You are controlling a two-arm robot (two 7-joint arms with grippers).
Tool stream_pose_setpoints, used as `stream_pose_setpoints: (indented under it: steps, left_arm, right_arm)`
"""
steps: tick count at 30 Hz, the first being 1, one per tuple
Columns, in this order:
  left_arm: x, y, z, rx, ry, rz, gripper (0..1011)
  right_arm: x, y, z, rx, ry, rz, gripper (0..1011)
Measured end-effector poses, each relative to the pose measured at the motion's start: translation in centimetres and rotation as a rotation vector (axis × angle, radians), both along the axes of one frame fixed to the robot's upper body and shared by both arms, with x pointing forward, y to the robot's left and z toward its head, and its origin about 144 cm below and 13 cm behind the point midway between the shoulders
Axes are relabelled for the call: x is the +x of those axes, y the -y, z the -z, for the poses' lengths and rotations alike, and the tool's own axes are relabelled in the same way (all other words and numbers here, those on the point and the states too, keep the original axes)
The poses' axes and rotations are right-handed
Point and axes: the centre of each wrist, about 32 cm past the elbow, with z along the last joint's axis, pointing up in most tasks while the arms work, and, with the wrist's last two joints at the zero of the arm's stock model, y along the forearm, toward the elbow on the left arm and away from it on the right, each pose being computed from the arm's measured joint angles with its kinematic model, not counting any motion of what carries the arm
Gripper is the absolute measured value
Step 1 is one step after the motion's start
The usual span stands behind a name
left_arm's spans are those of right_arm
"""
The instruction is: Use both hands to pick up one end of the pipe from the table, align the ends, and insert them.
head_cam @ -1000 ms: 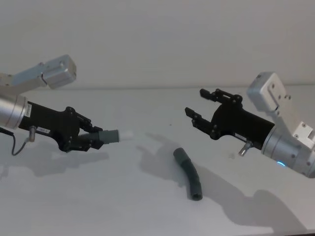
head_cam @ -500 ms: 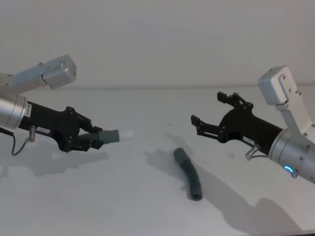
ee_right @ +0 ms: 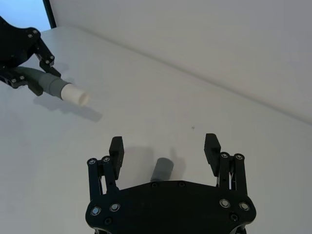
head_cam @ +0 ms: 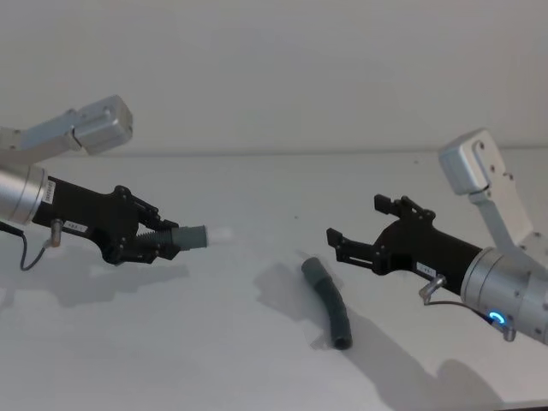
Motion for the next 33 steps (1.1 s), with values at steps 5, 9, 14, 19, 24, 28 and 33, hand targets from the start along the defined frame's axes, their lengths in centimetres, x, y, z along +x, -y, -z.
stream_pose_setpoints:
  steps: [5, 9, 14, 19, 24, 28, 33]
  left_arm:
    - [0.0, 0.0, 0.0, 0.000, 0.000, 0.000, 325]
    - [0.0, 0.0, 0.0, 0.000, 0.000, 0.000, 325]
    - [0.0, 0.0, 0.0, 0.000, 0.000, 0.000, 325]
    - [0.0, 0.0, 0.0, 0.000, 0.000, 0.000, 323]
    - [0.0, 0.0, 0.0, 0.000, 0.000, 0.000, 325]
    - [0.0, 0.0, 0.0, 0.000, 0.000, 0.000, 325]
    - [0.0, 0.0, 0.0, 0.000, 0.000, 0.000, 325]
  right_arm:
    - [-0.4, -0.5, 0.1, -0.001, -0.043, 0.015, 1004]
    - [-0.4, -0.8, 0.2, -0.002, -0.061, 0.021, 1004]
    - [-0.3, -1.3, 0.3, -0.005, -0.089, 0.030, 1004]
    - [-0.2, -1.7, 0.6, -0.011, -0.112, 0.034, 1004]
    - [0.0, -2.1, 0.9, -0.021, -0.140, 0.034, 1004]
    - [0.2, -2.5, 1.2, -0.033, -0.163, 0.035, 1004]
    - [0.2, -2.7, 1.5, -0.045, -0.178, 0.041, 1004]
